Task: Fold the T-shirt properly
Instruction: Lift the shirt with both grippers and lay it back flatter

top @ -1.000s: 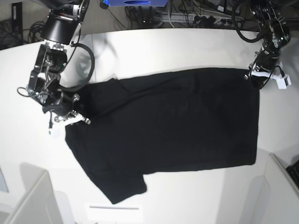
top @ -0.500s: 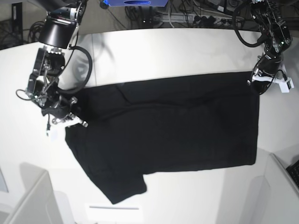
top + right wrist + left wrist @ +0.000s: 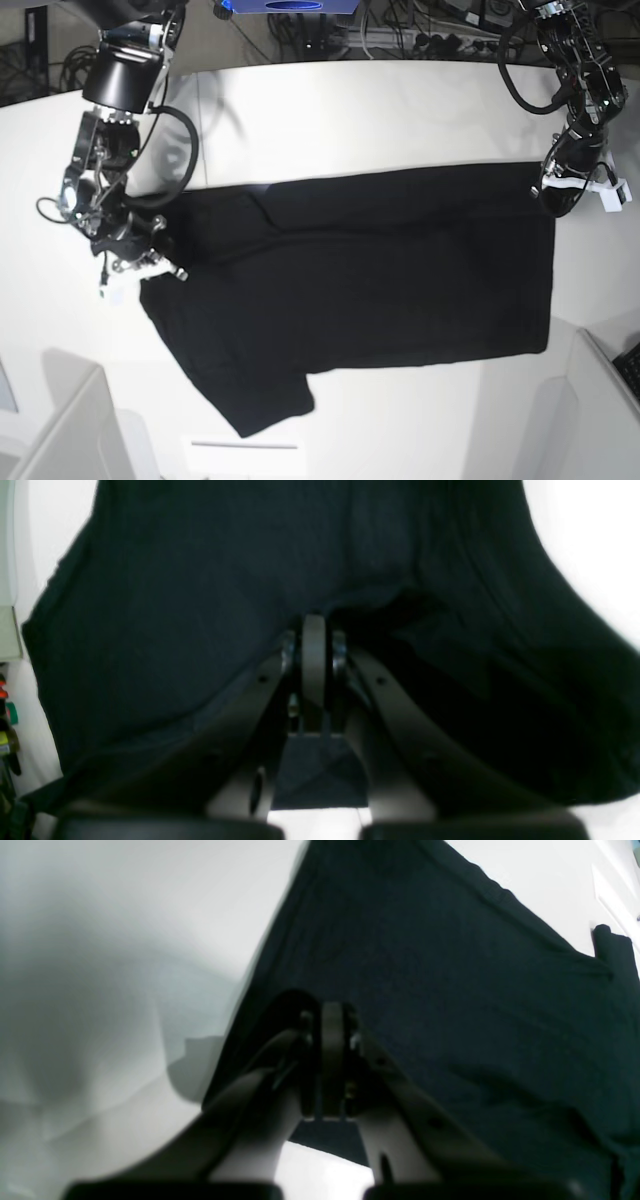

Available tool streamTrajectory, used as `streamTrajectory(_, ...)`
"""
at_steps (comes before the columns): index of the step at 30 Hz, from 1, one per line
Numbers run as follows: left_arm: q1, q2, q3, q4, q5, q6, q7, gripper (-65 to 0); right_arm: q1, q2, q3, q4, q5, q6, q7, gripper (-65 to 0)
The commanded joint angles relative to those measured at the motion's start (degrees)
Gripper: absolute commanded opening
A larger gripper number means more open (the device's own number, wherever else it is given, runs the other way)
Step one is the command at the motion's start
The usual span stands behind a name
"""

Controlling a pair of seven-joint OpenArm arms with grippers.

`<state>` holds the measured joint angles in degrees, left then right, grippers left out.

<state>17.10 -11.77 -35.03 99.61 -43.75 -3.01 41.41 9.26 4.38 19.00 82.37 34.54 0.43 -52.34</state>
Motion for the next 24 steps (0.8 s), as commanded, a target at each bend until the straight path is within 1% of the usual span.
streamTrajectory(1,-0.4,-0.9,-0.2,0.8,-0.5,-0.3,-1.2,-65.0,1.4,0.4,0.0,1.0,0.8,0.3,1.2,-65.0)
streamTrajectory(7,-0.6,-0.9,-0.6,-1.1,-0.5,-0.3,-1.2,-65.0,1.5,0.3,0.0,1.0,0.8,0.3,1.1,-65.0)
streamTrajectory(24,-0.6,-0.9,-0.6,-1.0,-0.5,-0.3,-1.2,-65.0,2.3,0.3,0.0,1.0,0.8,0.3,0.9,-65.0)
